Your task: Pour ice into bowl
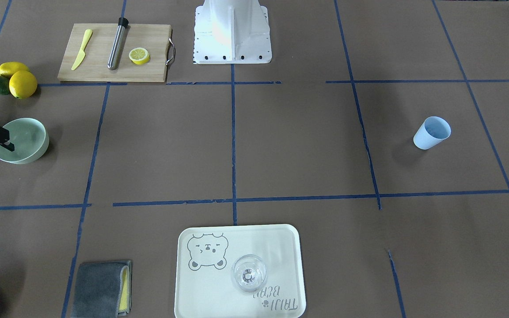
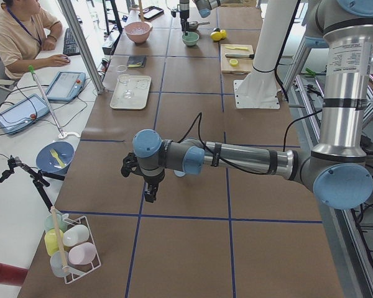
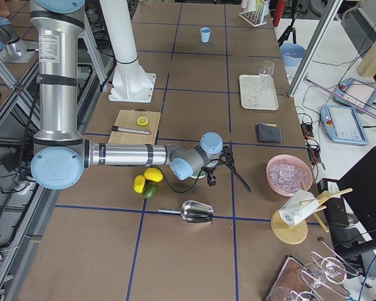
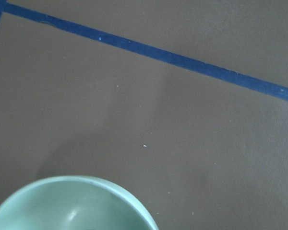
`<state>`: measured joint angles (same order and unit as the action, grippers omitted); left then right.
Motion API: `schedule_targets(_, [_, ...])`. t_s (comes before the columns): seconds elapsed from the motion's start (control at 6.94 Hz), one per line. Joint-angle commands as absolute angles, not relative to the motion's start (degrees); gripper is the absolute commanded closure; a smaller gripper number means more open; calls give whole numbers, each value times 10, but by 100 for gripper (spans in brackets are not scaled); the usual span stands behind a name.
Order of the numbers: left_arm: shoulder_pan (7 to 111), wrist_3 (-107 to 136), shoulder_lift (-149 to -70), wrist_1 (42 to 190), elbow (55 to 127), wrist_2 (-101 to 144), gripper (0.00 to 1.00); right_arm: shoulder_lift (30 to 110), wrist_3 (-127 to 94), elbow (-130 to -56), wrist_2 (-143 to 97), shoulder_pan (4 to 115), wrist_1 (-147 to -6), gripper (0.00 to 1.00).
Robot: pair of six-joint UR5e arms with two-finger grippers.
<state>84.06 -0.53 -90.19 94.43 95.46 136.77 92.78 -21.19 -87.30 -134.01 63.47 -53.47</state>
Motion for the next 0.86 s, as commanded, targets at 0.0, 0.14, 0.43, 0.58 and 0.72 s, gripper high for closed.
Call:
schedule_targets(0.0, [839, -5, -902, 944, 955, 1368, 0, 927, -216, -860, -1337, 632, -519, 100])
schedule_targets(0.14, [838, -5, -902, 945, 954, 1368, 0, 928, -217, -860, -1340, 632, -518, 100])
schedule_targets(0.43, [838, -6, -902, 945, 955, 1368, 0, 923, -219, -865, -1349, 632, -517, 100])
schedule_targets(0.58, [838, -6, -902, 945, 955, 1369, 0, 905, -222, -869, -1349, 630, -518, 100])
schedule_targets(0.72, [838, -5, -902, 945, 955, 1369, 0, 859, -294, -874, -1349, 614, -517, 100])
